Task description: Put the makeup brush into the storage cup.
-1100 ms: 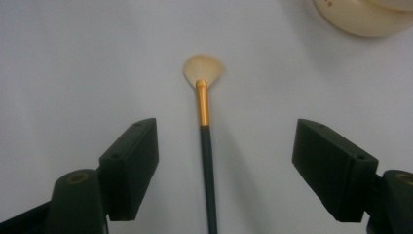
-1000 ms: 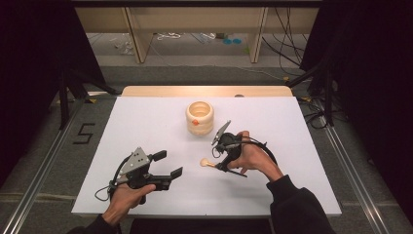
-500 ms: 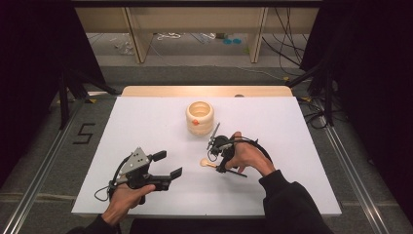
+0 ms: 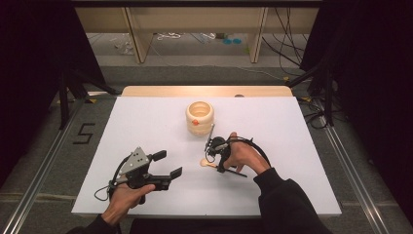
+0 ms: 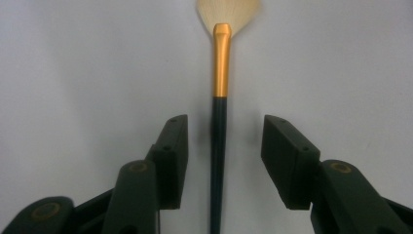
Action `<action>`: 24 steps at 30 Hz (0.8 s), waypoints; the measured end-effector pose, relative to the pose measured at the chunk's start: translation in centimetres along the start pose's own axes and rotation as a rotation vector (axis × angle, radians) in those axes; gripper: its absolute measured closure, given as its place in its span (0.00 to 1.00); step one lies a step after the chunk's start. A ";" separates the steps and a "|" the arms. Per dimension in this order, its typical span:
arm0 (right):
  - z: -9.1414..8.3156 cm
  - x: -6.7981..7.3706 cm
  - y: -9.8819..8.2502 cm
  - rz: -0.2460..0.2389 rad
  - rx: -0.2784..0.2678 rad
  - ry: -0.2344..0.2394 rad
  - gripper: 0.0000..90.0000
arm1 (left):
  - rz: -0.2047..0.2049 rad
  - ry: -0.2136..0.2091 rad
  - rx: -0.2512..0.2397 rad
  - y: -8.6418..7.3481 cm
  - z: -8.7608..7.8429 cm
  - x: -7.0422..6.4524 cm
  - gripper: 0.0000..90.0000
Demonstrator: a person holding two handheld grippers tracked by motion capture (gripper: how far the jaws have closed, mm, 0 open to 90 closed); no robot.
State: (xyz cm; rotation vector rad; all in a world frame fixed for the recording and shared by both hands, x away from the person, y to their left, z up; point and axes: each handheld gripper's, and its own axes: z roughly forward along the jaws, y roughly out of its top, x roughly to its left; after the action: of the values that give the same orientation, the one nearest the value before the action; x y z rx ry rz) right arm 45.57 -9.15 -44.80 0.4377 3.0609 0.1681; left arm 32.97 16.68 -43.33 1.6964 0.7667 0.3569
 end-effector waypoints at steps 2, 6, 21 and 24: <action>0.1 0.0 0.1 0.015 0.008 0.019 0.64 | -0.003 -0.002 -0.003 0.0 0.0 0.0 0.17; 0.4 -0.1 0.2 0.006 0.025 0.018 0.67 | -0.010 0.001 0.001 0.0 0.0 -0.1 0.17; 0.8 -0.5 0.5 0.013 0.039 0.026 0.80 | -0.004 -0.002 -0.001 0.1 0.0 -0.1 0.18; 0.8 -0.6 0.6 0.012 0.045 0.026 0.83 | -0.001 -0.003 0.000 0.1 0.0 -0.1 0.17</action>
State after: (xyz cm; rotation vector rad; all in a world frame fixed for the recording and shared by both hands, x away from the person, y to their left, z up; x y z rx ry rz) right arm 46.35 -8.69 -45.53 0.4595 3.0933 0.1068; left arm 32.94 16.62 -43.25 1.6958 0.7652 0.3532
